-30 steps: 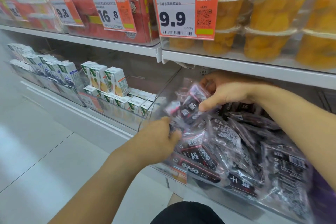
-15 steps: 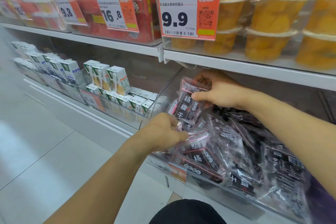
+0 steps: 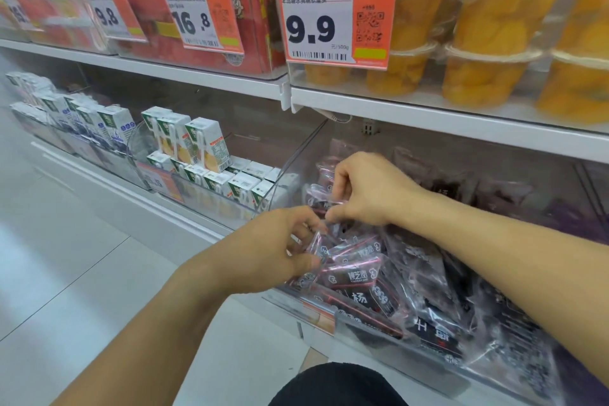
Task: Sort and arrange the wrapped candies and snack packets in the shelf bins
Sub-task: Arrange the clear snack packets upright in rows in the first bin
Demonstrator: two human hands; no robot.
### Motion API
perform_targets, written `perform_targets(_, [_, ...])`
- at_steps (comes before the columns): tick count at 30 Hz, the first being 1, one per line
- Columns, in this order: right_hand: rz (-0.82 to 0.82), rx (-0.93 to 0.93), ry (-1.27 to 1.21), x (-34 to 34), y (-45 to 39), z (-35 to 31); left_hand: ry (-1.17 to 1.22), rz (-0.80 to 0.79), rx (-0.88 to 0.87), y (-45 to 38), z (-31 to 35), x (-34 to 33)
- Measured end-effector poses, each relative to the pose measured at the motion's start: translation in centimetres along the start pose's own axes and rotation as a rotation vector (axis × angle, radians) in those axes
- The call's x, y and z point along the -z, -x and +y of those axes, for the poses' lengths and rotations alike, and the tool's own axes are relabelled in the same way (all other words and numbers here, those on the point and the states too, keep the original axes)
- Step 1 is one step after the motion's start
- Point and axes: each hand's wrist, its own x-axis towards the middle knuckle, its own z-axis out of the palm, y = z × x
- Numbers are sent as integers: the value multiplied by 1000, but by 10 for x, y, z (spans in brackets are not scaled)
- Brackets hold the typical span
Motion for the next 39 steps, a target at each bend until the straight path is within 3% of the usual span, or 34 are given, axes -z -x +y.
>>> perform_targets(5, [-117, -49, 31, -1, -2, 1, 12, 26, -28, 1, -5, -3])
perform_targets(13, [-162, 5, -7, 15, -5, 10, -26, 84, -50, -1, -7, -9])
perform_targets(21, [-206, 27, -4, 24, -4, 14, -88, 38, -23, -3, -5, -18])
perform_targets(30, [-606, 73, 95, 58, 25, -6, -62, -19, -29, -2, -1, -13])
perform_targets(32, [-657, 112, 232, 51, 37, -12, -40, -6, -56, -4, 1, -13])
perform_targets(35, [-591, 153, 412, 36, 63, -14, 13, 19, -95, -5, 4, -14])
perform_targets(39, [-475, 174, 406, 48, 83, -3, 43, 77, -191, -5, 13, -18])
